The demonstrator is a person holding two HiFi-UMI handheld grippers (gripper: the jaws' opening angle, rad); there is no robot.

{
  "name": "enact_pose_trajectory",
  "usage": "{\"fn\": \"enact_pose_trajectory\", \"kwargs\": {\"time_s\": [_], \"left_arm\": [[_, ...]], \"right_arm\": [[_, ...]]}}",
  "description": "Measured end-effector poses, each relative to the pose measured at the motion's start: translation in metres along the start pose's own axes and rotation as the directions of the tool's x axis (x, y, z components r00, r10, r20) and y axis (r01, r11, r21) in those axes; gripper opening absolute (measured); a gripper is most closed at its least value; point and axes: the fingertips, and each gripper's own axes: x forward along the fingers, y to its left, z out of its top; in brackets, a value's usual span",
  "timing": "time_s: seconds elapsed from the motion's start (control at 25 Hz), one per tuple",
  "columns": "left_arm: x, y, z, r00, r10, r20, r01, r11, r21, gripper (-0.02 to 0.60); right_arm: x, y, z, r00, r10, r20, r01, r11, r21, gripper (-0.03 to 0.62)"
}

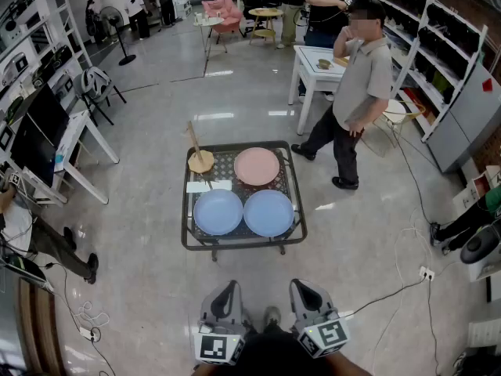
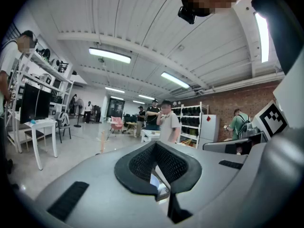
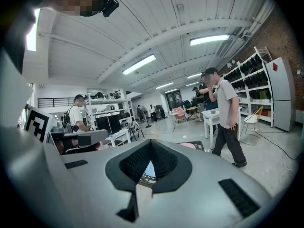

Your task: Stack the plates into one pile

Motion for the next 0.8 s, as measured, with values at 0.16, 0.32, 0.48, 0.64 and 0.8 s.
{"fn": "enact_pose_trajectory", "kwargs": {"time_s": [0.16, 0.32, 0.48, 0.64, 0.8], "left_arm": [[0.003, -0.004, -0.001, 1.0, -0.001, 0.003, 0.001, 1.0, 0.005, 0.012], [0.003, -0.008, -0.003, 1.0, -0.004, -0.005, 0.004, 0.999, 0.032, 0.012], [0.004, -0.014, -0.003, 1.0, 0.0, -0.006, 0.001, 0.999, 0.05, 0.012], [0.006, -0.019, -0.009, 1.0, 0.007, -0.016, -0.006, 0.999, 0.053, 0.012], [0.013, -0.035, -0.006, 1.0, 0.013, -0.006, -0.012, 0.998, 0.057, 0.012]], "right_arm": [[-0.001, -0.005, 0.002, 1.0, 0.001, 0.002, -0.001, 1.0, -0.004, 0.006], [-0.005, -0.007, 0.004, 1.0, 0.008, 0.003, -0.008, 1.0, 0.005, 0.006], [-0.011, -0.011, 0.01, 1.0, 0.009, 0.021, -0.009, 1.0, 0.011, 0.006], [-0.014, -0.019, 0.005, 1.0, 0.01, 0.018, -0.01, 1.0, 0.018, 0.006], [-0.022, -0.033, 0.001, 1.0, 0.023, 0.012, -0.023, 0.999, 0.024, 0.006]]}}
